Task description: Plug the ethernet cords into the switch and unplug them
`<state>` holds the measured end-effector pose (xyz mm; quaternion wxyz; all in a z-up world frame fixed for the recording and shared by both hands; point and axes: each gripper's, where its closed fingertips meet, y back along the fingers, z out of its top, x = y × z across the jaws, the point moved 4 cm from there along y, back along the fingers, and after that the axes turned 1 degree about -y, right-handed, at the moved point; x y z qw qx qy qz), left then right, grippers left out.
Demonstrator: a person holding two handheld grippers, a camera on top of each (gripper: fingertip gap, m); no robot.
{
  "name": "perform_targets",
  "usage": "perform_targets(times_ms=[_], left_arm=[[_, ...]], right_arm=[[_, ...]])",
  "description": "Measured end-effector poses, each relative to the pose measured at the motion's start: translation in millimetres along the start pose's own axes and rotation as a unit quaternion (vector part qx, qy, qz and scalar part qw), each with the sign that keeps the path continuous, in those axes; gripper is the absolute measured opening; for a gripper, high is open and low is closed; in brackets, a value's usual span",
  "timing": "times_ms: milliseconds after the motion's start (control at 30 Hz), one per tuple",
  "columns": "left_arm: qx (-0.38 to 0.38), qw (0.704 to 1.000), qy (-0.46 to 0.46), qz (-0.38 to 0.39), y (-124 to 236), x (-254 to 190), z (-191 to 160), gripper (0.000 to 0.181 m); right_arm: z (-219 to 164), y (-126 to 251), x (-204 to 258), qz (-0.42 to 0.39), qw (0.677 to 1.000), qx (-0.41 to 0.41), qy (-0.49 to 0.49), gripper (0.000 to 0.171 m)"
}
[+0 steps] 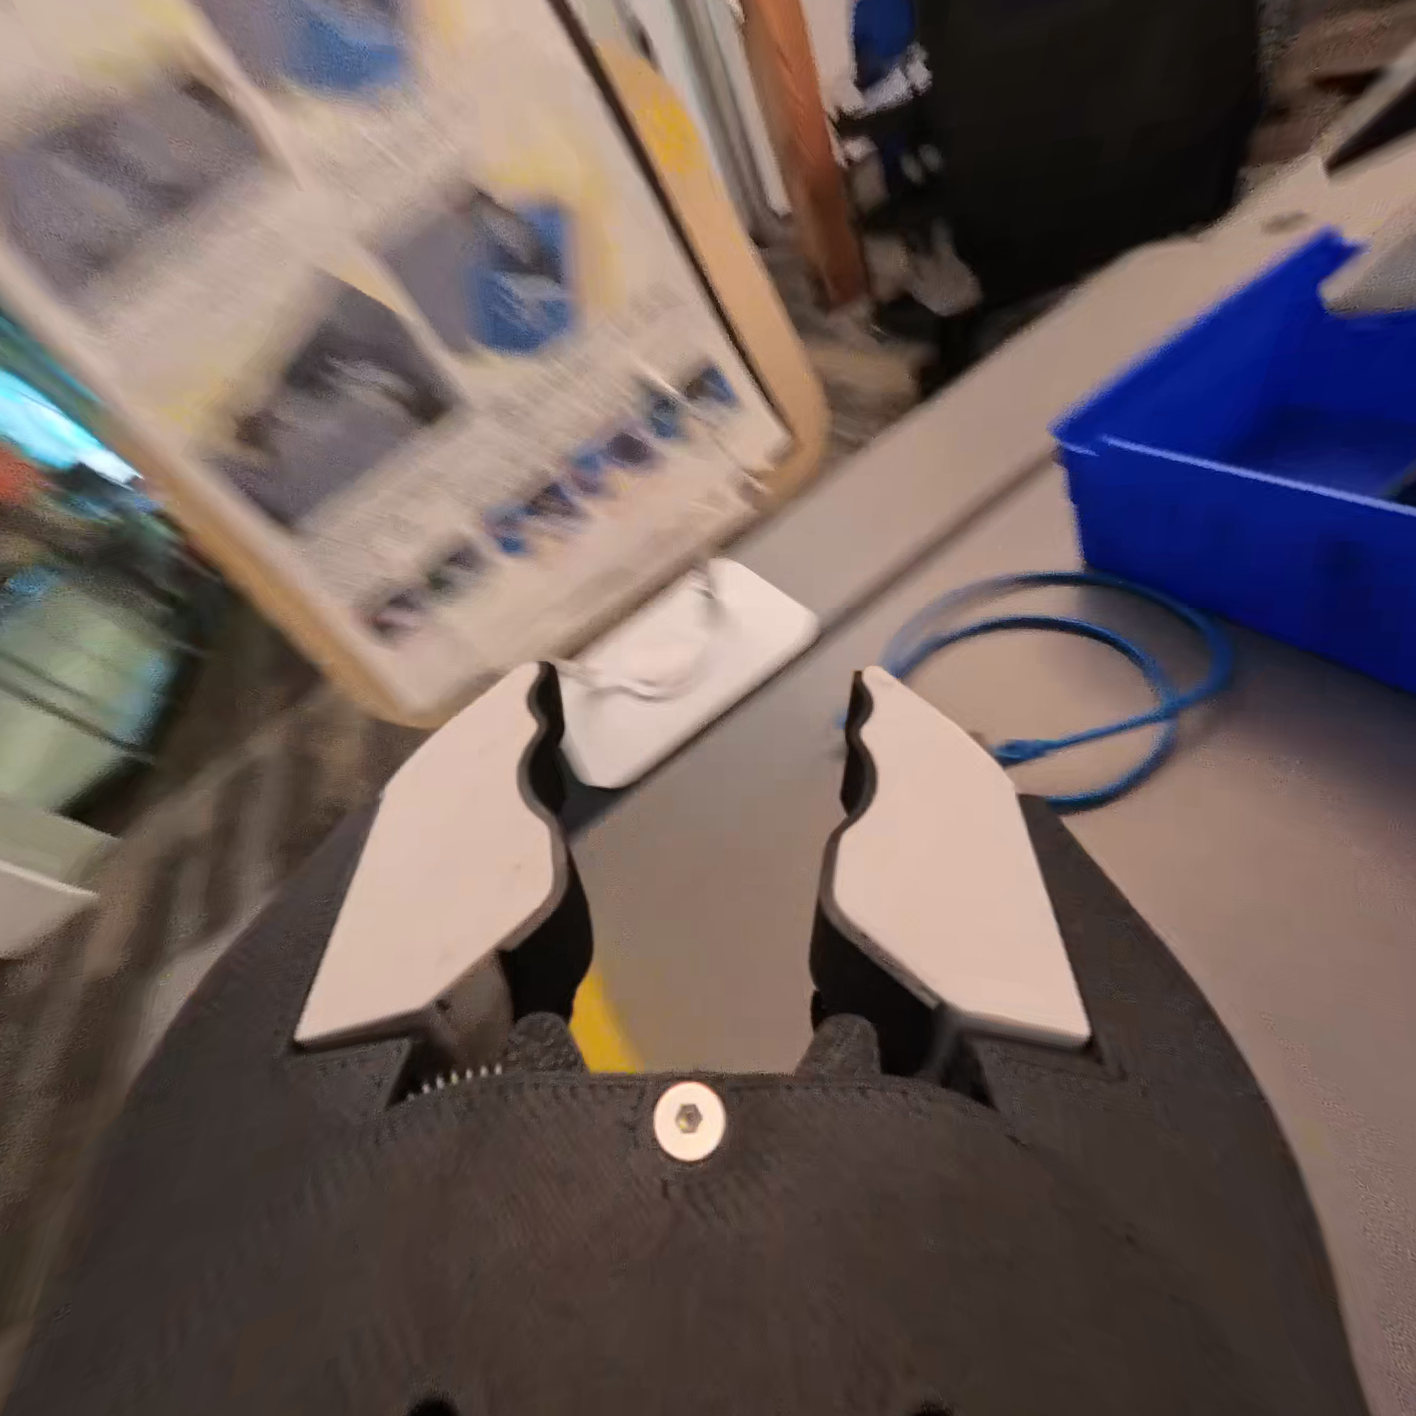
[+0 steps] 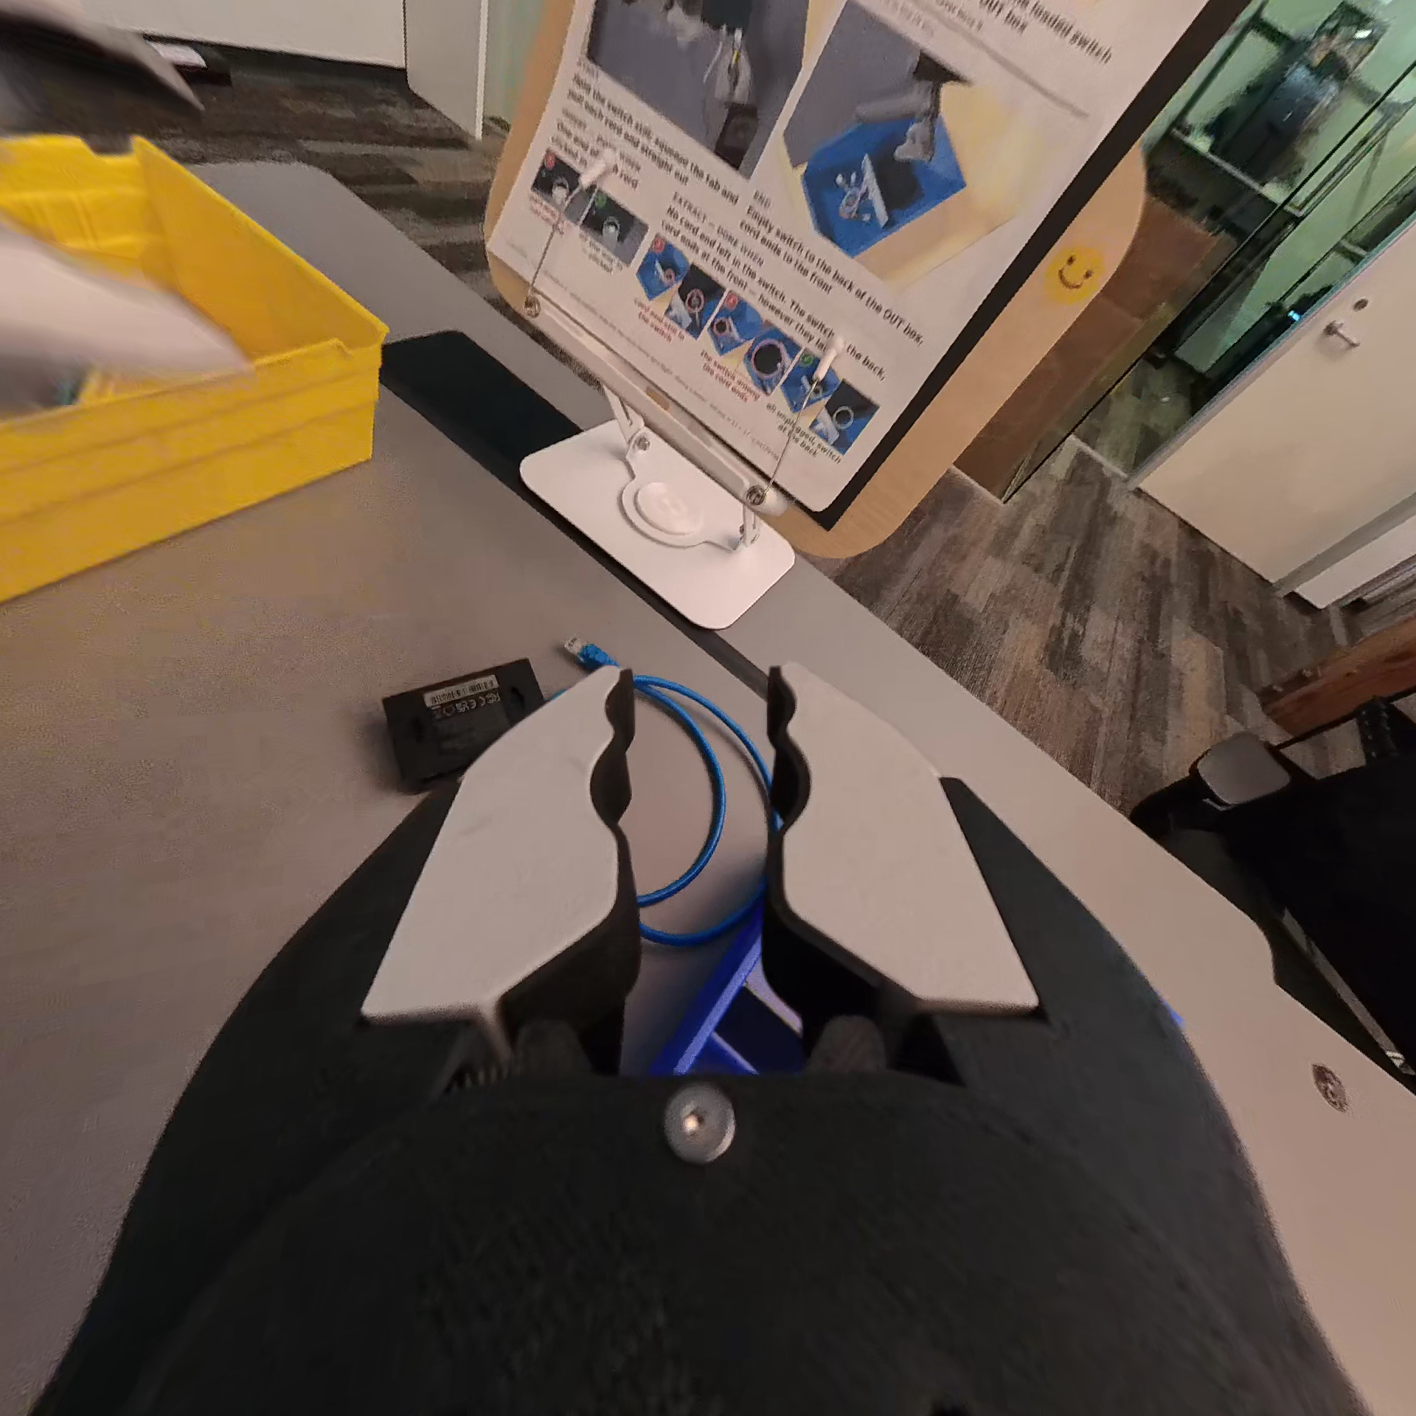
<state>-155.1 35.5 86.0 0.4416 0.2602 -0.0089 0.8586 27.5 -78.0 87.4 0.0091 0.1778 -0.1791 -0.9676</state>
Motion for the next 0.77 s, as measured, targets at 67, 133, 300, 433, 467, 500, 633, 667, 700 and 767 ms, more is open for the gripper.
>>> perform_targets(times_ms=[67,133,300,433,467,500,633,667,700,767], left_arm=[[-0.001,0.999,-0.023,0.044,47,55,2,0.066],[0.035,0.998,-0.013,0.046,78,98,-27,0.062],[0.140,0.989,0.004,0.048,81,159,-131,0.056],[0.190,0.982,0.006,-0.011,53,150,-179,0.049],[0.202,0.979,-0.004,-0.023,48,146,-186,0.047],[0.212,0.977,-0.013,-0.024,43,145,-192,0.047],[0.215,0.975,-0.044,-0.036,28,139,-207,0.029],[0.216,0.974,-0.051,-0.040,26,138,-211,0.020],[0.222,0.972,-0.056,-0.046,25,136,-215,0.010],[0.231,0.970,-0.060,-0.050,28,136,-218,0.010]], right_arm=[[3,5,-1,-0.001,1.000,-0.007,0.002,0.034],[4,6,-1,-0.002,1.000,-0.008,0.008,0.034],[-2,-2,-1,-0.003,1.000,0.006,0.016,0.034],[-12,-13,-2,-0.004,0.999,0.031,0.018,0.034],[-14,-15,-2,-0.003,0.999,0.037,0.018,0.034],[-16,-17,-1,-0.003,0.999,0.042,0.020,0.034],[-20,-23,1,-0.003,0.998,0.055,0.028,0.035],[-21,-24,2,-0.003,0.998,0.056,0.030,0.035],[-20,-24,2,-0.005,0.998,0.056,0.033,0.034],[-20,-24,3,-0.004,0.998,0.056,0.036,0.034]])
